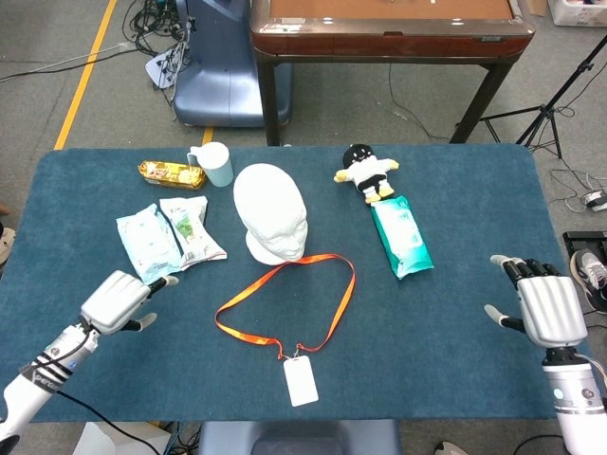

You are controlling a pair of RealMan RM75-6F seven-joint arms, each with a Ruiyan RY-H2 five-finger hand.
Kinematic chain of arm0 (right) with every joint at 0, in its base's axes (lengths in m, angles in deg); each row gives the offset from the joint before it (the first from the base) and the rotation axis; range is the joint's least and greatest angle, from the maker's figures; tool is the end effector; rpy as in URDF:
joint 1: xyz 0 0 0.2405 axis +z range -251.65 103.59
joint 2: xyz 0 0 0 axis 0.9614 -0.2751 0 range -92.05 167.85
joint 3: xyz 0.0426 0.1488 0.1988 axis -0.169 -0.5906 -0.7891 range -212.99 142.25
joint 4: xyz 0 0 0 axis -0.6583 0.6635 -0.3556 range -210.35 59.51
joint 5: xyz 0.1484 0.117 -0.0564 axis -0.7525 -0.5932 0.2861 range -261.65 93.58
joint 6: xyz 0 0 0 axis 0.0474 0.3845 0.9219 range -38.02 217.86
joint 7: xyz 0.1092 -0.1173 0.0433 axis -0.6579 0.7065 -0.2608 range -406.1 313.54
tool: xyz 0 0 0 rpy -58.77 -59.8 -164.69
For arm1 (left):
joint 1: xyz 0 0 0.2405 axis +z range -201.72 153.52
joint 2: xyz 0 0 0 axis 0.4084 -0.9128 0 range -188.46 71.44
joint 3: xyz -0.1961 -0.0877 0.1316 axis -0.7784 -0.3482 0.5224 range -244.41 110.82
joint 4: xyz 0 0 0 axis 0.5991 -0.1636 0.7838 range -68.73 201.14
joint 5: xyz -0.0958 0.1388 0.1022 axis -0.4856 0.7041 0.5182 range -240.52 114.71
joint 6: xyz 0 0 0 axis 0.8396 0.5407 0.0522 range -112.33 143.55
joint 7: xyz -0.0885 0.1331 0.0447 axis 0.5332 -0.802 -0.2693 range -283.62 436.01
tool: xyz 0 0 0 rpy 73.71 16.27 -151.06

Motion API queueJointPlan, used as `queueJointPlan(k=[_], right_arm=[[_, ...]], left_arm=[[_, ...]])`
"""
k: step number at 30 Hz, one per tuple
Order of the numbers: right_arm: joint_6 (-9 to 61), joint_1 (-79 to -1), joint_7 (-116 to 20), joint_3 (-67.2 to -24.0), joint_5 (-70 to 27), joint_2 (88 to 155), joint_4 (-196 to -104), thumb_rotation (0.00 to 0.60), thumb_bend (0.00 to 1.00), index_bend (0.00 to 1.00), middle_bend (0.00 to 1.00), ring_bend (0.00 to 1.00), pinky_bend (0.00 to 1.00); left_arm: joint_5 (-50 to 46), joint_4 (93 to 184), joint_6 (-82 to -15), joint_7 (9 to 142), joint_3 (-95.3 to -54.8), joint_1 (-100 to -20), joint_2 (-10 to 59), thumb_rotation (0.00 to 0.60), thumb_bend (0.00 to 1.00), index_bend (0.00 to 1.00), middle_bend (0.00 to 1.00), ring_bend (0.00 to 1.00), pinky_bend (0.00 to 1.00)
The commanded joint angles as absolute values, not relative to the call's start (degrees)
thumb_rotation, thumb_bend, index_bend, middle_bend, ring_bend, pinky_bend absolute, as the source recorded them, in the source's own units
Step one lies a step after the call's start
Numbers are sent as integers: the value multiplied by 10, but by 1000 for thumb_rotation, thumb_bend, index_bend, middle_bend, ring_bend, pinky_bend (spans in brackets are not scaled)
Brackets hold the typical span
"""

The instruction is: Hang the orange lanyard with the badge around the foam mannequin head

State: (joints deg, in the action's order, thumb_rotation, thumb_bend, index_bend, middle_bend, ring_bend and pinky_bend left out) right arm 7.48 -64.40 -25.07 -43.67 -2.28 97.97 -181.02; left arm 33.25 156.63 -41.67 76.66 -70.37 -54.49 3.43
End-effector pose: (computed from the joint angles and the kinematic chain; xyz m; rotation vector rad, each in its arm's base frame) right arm -0.2463 -0.2371 0.1822 1.4384 -0.6947 0.8182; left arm -0.2122 0.3058 0.1060 -2.0608 -0.7009 -0.8300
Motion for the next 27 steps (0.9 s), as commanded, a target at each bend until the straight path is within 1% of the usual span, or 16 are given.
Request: queueJointPlan(k=[1,5,10,13,19,27], right_arm=[[74,-644,-246,-435,-23,980,-1813,600,50,304,421,373,434],[73,-644,-244,-435,-26,981,-1810,600,51,304,433,392,434],[71,-646,-245,-432,-29,981,-1809,600,51,304,440,407,443],[67,-649,-247,-429,-27,980,-1808,600,51,304,445,423,460],[57,-655,-250,-426,-24,977,-1807,600,51,304,446,426,460],[47,-665,-257,-420,-23,973,-1807,600,52,304,446,430,460]], left_arm=[[327,1576,-372,748,-705,-579,45,600,471,244,942,1000,774],[308,1592,-321,739,-704,-610,52,600,549,244,962,1000,779],[273,1603,-272,707,-704,-637,70,600,576,240,974,1000,799],[253,1604,-254,689,-704,-648,83,600,576,229,975,1000,800],[208,1609,-242,633,-700,-657,109,600,576,197,975,1000,802],[156,1608,-222,575,-691,-674,138,600,575,194,977,1000,802]])
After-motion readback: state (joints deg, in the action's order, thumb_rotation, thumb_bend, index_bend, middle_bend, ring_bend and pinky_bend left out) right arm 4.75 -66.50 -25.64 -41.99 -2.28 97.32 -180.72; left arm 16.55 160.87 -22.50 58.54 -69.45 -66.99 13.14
